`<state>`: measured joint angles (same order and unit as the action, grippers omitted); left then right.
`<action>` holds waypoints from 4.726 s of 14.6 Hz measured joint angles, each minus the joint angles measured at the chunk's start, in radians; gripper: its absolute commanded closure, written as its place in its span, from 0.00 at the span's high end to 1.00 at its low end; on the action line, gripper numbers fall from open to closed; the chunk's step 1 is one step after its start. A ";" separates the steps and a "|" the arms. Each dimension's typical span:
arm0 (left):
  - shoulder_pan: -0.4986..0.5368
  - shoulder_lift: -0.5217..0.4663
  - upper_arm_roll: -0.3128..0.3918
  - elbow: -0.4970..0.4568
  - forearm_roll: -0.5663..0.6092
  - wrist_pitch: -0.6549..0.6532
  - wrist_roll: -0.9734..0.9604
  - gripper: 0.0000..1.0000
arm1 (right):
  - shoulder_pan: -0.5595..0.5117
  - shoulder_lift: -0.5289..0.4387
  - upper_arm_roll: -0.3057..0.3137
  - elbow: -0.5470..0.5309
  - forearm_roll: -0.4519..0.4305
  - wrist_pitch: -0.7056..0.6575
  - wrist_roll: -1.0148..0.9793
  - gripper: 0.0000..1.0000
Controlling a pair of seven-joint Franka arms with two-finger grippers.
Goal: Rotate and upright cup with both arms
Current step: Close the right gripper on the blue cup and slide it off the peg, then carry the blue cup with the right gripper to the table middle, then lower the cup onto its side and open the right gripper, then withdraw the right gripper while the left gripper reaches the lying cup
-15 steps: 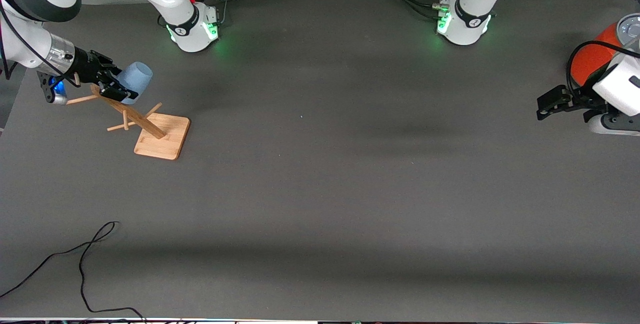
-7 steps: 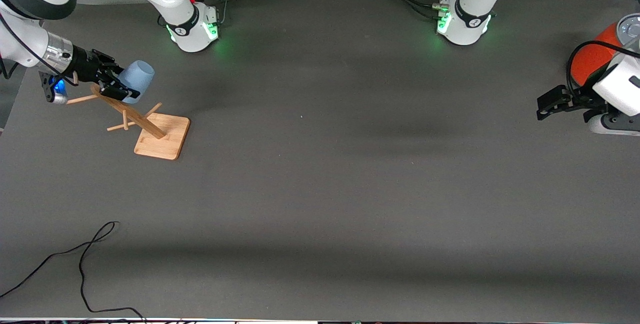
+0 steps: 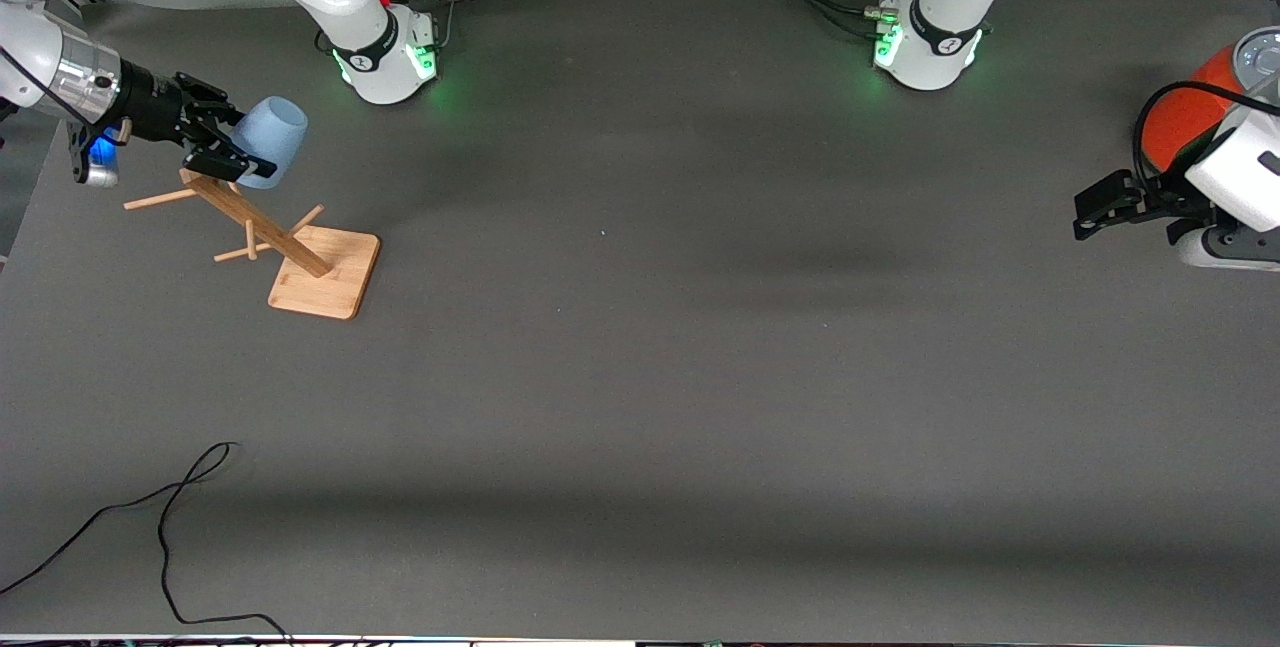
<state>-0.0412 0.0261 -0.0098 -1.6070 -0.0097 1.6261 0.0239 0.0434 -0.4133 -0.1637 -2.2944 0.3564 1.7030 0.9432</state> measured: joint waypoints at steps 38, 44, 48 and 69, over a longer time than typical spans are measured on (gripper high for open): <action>-0.002 0.001 -0.010 0.005 0.000 -0.035 -0.021 1.00 | 0.403 1.153 0.734 0.595 -0.908 0.373 1.614 1.00; -0.004 -0.002 -0.059 0.005 -0.001 -0.045 -0.089 1.00 | 0.364 1.138 0.870 0.751 -0.901 0.139 1.542 1.00; -0.007 0.001 -0.115 0.004 -0.001 -0.046 -0.158 1.00 | 0.256 1.046 0.958 0.829 -0.827 -0.005 1.312 1.00; -0.566 0.543 -0.364 0.503 0.308 -0.039 -1.299 1.00 | -0.053 0.436 0.187 0.642 -0.283 -0.032 -0.669 1.00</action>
<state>-0.6075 0.5691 -0.3737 -1.1035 0.2988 1.5871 -1.2755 -0.0100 0.0225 0.0234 -1.6524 0.0734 1.6707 0.2741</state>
